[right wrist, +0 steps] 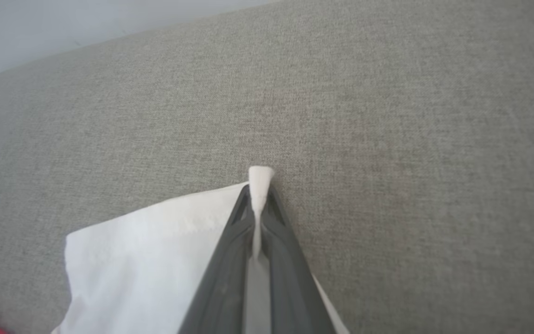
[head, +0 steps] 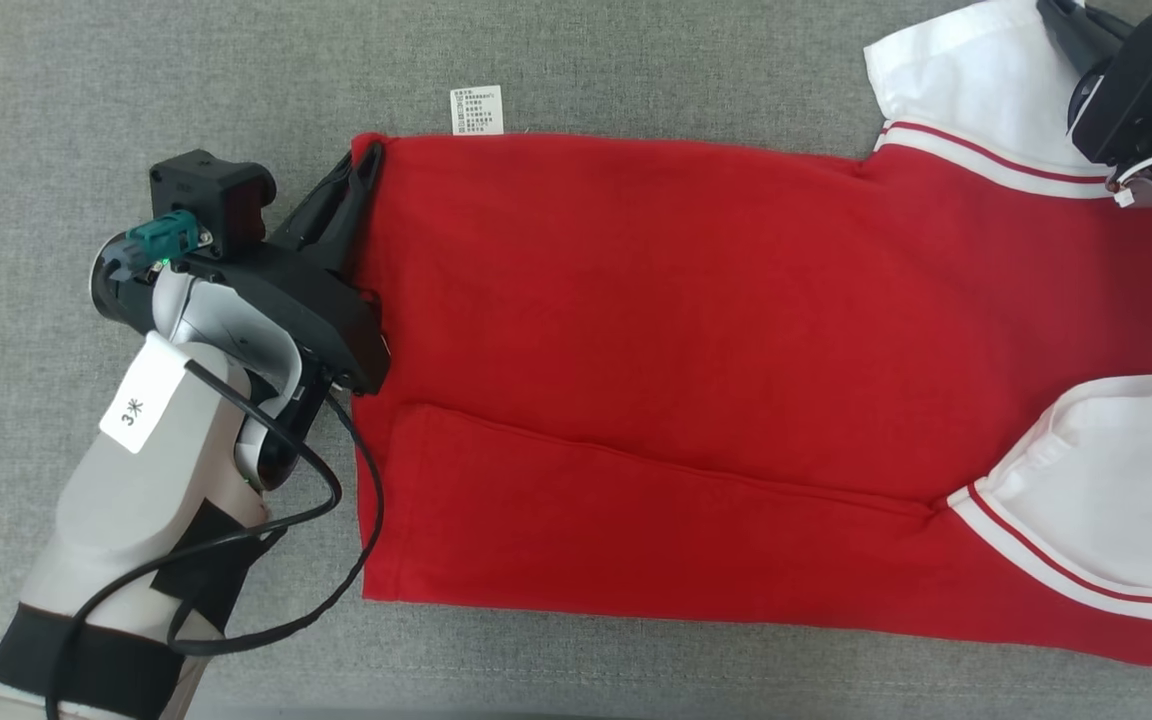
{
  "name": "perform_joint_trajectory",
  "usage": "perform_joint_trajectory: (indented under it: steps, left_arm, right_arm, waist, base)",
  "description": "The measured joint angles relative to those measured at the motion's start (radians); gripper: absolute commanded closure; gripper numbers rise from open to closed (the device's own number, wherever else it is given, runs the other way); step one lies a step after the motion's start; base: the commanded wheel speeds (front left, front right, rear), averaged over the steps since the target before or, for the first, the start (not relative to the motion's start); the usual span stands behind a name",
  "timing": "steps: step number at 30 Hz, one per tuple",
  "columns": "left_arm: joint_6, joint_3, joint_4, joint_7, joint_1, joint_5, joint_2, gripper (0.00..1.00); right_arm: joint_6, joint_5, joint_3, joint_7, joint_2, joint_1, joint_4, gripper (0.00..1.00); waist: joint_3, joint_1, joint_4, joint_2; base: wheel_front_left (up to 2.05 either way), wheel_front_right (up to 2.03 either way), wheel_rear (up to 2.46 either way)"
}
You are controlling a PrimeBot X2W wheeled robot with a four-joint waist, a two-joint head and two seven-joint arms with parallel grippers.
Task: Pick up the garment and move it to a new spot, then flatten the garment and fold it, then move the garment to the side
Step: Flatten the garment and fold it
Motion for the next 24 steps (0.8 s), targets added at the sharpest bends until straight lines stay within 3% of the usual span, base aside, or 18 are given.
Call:
perform_joint_trajectory:
  steps: [12,24]
  left_arm:
    - [-0.007,-0.007,0.027,-0.037,0.004,-0.003,0.009,1.00]
    - [-0.008,-0.020,0.030,-0.097,0.070,-0.012,0.041,1.00]
  right_arm:
    - [0.000,0.030,0.030,-0.041,-0.001,0.003,-0.013,1.00]
    - [0.000,0.065,0.087,-0.147,-0.020,0.060,-0.108,1.00]
  waist:
    - [-0.038,0.0000,-0.012,0.0000]
    - [-0.094,0.0000,-0.035,0.0000]
  base:
    - [0.00,0.00,0.00]
    - [0.00,0.00,0.00]
